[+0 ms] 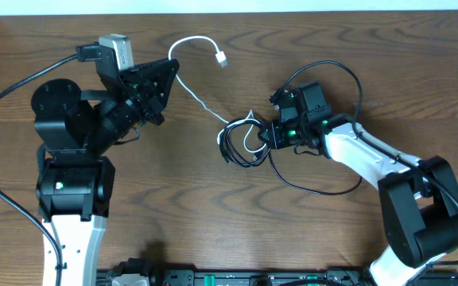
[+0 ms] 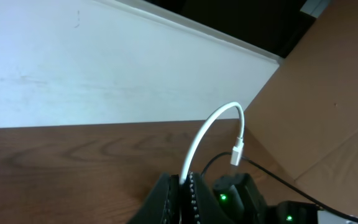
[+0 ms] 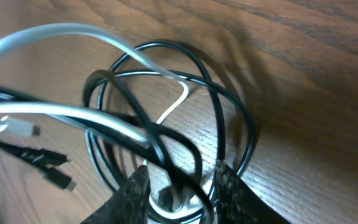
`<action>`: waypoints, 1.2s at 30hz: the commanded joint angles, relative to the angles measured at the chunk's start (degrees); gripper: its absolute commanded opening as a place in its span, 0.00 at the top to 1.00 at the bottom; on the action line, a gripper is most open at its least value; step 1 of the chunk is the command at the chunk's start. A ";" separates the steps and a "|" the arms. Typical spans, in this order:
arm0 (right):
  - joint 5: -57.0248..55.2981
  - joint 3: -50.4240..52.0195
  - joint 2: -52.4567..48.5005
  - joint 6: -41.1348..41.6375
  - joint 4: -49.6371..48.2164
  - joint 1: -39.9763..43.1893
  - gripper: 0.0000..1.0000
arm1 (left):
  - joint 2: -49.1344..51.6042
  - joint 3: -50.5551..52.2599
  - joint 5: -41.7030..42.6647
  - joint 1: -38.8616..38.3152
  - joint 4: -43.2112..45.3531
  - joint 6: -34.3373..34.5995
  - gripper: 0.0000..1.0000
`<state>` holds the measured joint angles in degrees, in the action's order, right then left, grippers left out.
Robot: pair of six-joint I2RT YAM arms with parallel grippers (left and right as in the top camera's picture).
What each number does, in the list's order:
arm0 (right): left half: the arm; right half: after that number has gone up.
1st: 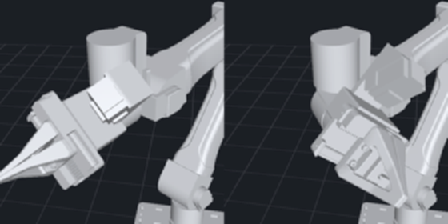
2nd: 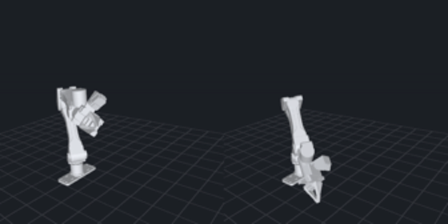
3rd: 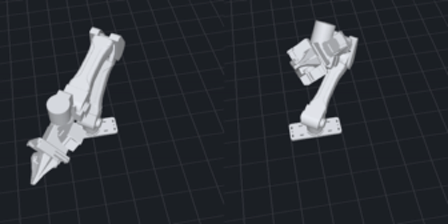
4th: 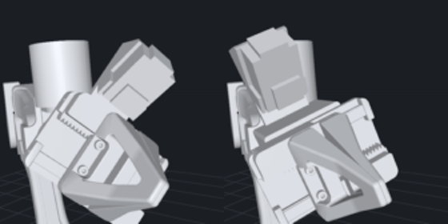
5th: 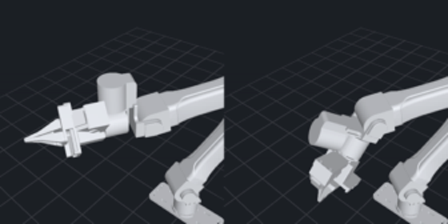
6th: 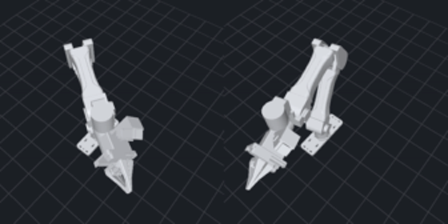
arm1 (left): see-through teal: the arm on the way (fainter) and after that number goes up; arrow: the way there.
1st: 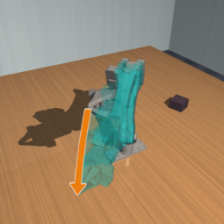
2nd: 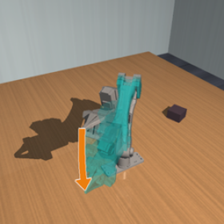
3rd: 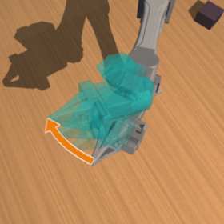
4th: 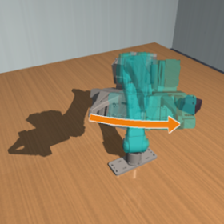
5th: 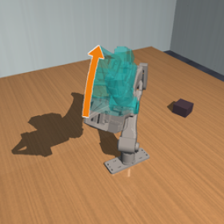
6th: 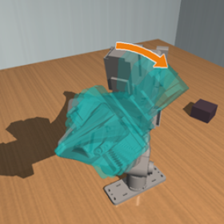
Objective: Untangle cables
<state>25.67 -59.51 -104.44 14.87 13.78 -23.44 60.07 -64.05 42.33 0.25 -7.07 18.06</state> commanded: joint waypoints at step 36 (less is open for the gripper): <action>8.59 -0.61 26.45 1.86 -2.95 4.31 0.99 | 17.27 0.09 10.32 -4.09 -10.69 -13.05 0.37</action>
<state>33.04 -59.51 -79.90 16.16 11.33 -19.31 75.22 -64.05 47.70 -1.52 -17.76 9.52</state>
